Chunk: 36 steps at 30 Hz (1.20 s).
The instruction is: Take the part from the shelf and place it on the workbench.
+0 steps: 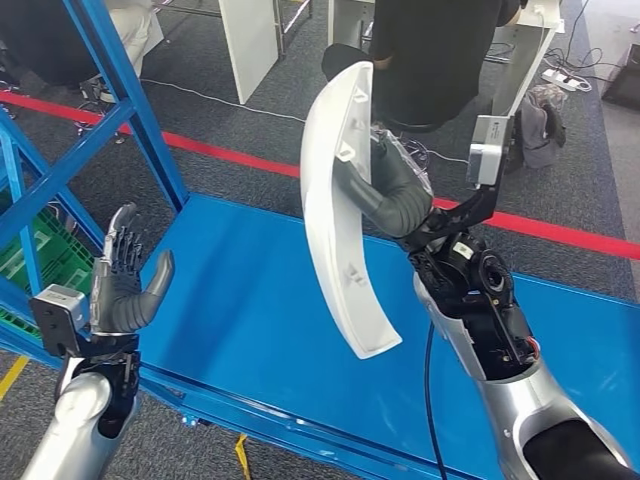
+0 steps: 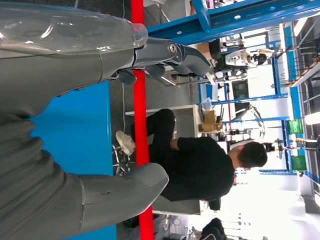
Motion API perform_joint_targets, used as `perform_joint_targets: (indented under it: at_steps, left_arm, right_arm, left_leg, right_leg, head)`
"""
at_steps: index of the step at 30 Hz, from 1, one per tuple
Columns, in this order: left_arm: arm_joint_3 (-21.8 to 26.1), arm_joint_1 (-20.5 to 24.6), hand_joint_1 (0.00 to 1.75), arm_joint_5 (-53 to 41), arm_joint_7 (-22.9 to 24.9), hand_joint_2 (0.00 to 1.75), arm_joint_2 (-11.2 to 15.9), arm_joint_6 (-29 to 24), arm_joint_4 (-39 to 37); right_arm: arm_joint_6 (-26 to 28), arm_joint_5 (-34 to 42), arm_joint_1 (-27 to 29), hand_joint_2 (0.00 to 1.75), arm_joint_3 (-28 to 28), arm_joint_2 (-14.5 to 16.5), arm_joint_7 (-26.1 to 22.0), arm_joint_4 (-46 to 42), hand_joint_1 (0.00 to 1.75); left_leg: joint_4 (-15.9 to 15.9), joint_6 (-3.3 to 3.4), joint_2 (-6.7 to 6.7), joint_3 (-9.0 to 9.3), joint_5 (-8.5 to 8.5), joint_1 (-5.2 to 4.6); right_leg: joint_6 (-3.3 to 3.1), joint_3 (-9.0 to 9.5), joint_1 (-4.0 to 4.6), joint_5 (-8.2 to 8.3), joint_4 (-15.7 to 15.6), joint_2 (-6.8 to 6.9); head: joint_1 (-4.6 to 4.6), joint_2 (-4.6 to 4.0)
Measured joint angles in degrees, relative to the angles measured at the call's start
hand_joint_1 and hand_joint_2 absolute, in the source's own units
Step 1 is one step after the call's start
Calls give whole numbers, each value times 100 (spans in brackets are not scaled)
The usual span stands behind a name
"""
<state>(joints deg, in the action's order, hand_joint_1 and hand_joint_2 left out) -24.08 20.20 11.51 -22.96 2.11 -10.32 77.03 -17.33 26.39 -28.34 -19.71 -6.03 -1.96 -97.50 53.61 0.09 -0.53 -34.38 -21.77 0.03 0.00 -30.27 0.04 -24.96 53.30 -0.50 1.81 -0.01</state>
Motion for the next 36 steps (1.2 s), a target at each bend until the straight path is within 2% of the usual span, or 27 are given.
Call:
perform_joint_targets:
  at_steps: [7, 36]
  left_arm:
    - [17, -22, 0, -70, 34, 175, -12, -45, 53]
    - [28, -30, 0, -70, 36, 175, -14, -48, 104]
  right_arm:
    - [144, -16, 0, 175, 2, 0, 21, 6, 175]
    - [150, -16, 0, 175, 2, 0, 21, 8, 175]
  left_leg:
    - [-1, 0, -1, -1, 0, 0]
    - [-1, -2, -2, -2, -3, 0]
  right_leg:
    - [1, 0, 0, -1, 0, 1]
    - [3, 0, 0, -4, 0, 1]
  head:
    - [2, -1]
    - [2, 0]
